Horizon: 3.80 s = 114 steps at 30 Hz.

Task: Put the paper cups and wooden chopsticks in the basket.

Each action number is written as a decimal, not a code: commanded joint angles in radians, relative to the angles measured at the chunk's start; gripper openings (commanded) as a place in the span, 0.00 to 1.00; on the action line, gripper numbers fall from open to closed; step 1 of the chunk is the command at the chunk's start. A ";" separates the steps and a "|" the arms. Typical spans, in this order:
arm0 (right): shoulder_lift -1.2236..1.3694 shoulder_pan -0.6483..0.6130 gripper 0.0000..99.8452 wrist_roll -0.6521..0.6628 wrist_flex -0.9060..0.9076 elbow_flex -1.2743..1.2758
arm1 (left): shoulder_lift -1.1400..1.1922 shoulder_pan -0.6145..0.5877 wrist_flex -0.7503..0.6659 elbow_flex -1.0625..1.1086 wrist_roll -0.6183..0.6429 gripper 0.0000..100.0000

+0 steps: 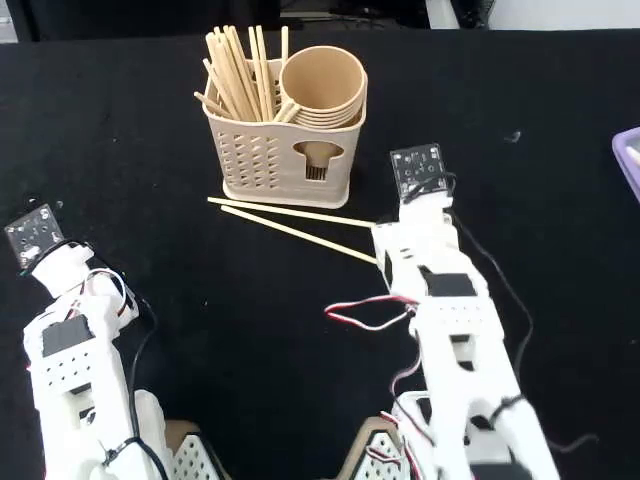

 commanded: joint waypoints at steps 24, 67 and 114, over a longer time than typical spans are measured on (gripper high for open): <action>0.601 -0.091 0.01 -0.140 0.040 -0.458 | -0.018 -0.001 -0.015 -0.018 0.003 0.13; 0.501 -0.233 0.01 -0.278 0.387 -0.412 | -0.018 -0.007 -0.015 -0.019 0.003 0.13; 0.130 -0.413 0.25 0.623 0.626 -0.263 | -0.018 -0.007 -0.017 -0.021 0.003 0.13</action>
